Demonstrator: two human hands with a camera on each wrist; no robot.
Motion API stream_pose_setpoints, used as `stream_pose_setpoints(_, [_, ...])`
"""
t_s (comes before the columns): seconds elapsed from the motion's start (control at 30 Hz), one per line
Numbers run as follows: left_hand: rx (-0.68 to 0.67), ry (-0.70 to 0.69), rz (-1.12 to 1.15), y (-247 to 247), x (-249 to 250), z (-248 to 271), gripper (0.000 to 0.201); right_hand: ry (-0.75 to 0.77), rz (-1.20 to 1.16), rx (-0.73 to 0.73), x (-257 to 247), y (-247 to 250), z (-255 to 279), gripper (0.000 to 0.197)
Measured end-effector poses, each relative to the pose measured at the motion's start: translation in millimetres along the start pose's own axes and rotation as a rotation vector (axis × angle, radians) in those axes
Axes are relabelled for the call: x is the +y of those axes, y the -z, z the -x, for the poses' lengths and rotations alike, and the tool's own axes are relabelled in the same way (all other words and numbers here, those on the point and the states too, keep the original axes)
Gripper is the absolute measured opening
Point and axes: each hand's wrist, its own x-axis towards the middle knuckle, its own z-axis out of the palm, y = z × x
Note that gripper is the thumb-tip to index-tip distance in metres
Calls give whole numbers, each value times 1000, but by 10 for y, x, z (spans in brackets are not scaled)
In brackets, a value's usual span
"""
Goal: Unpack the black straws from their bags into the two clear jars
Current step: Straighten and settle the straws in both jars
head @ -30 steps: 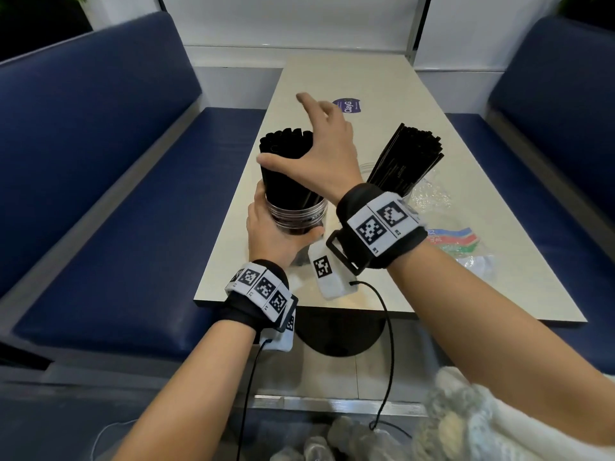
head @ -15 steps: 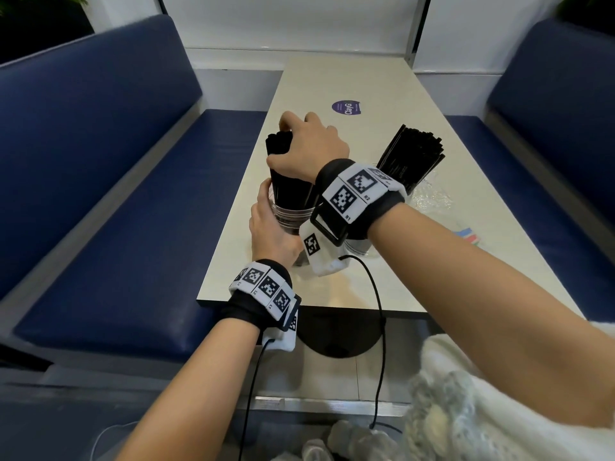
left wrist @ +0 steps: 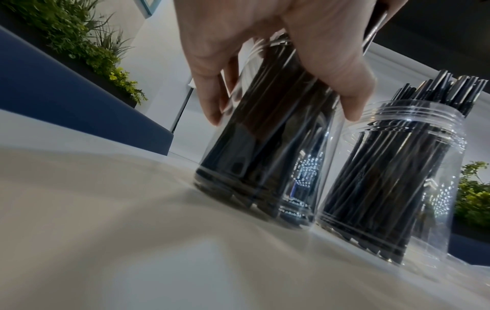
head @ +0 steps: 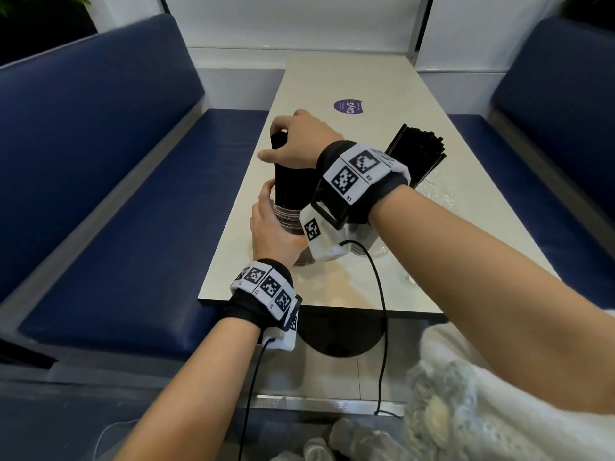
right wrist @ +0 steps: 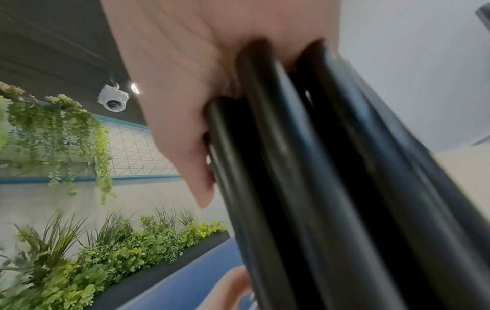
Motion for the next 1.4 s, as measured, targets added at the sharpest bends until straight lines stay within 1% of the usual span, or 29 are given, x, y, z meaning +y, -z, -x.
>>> stream_pose_setpoints(0.07, [2, -3, 12, 8, 28, 8, 102, -7, -25, 43, -6, -12, -22, 31])
stream_pose_setpoints(0.13, [1, -7, 19, 15, 62, 27, 101, -10, -46, 79, -14, -21, -26, 29])
stream_pose_setpoints(0.27, [11, -6, 17, 22, 97, 34, 90, -27, -151, 140, 6, 23, -11, 25])
stream_pose_setpoints(0.33, [-2, -8, -9, 10, 100, 21, 84, -58, -152, 93, 28, 56, 1, 24])
stream_pose_setpoints(0.37, [-2, -13, -29, -1, 91, 9, 82, -83, -124, 56, 35, 73, 2, 28])
stream_pose_setpoints(0.43, [4, -31, -49, -24, 50, -17, 85, -122, -68, 3, 38, 120, -9, 34])
stream_pose_setpoints(0.5, [10, -47, -62, -41, 6, -41, 91, -122, -35, -47, 24, 175, -8, 33])
stream_pose_setpoints(0.57, [18, -54, -72, -57, -26, -57, 95, -125, -51, -51, 40, 209, -27, 24])
stream_pose_setpoints(0.67, [47, -40, -69, -66, -60, -68, 98, -111, -91, -9, 79, 194, -21, 17])
stream_pose_setpoints(0.7, [52, -35, -68, -65, -68, -70, 100, -96, -99, -12, 88, 174, -31, 18])
stream_pose_setpoints(0.77, [55, -35, -78, -67, -81, -74, 101, -77, -116, -56, 84, 152, -39, 29])
stream_pose_setpoints(0.8, [57, -40, -85, -67, -85, -72, 102, -69, -137, -50, 78, 146, -30, 30])
stream_pose_setpoints(0.87, [66, -46, -88, -66, -86, -62, 105, -60, -176, 26, 61, 159, 15, 31])
stream_pose_setpoints(0.9, [75, -41, -87, -63, -88, -60, 106, -72, -181, 87, 71, 167, 48, 37])
stream_pose_setpoints(0.93, [79, -39, -83, -57, -85, -62, 107, -106, -174, 119, 73, 161, 103, 45])
stream_pose_setpoints(0.97, [78, -35, -78, -43, -73, -59, 106, -145, -158, 106, 66, 137, 170, 59])
stream_pose_setpoints(1.0, [77, -32, -75, -39, -63, -65, 101, -172, -149, 73, 46, 102, 246, 75])
stream_pose_setpoints(1.03, [82, -33, -77, -36, -48, -67, 91, -176, -146, 55, 25, 51, 309, 87])
stream_pose_setpoints(1.07, [94, -36, -75, -35, -29, -68, 78, -164, -136, 69, -1, -1, 367, 93])
stream_pose_setpoints(1.1, [104, -36, -69, -33, -14, -65, 69, -146, -126, 111, -16, -61, 387, 94])
stream_pose_setpoints(1.13, [101, -37, -70, -30, -1, -58, 68, -131, -114, 171, -20, -111, 394, 92])
stream_pose_setpoints(1.17, [79, -37, -73, -29, 3, -51, 73, -121, -111, 230, -19, -150, 389, 87])
stream_pose_setpoints(1.23, [39, -33, -49, -9, -9, -44, 94, -108, -149, 316, -13, -200, 390, 75])
stream_pose_setpoints(1.3, [32, -24, -43, 1, -42, -47, 103, -95, -263, 398, 16, -256, 393, 73])
stream_pose_setpoints(1.4, [39, -56, -77, -8, -79, -42, 104, -88, -550, 543, 44, -351, 430, 84])
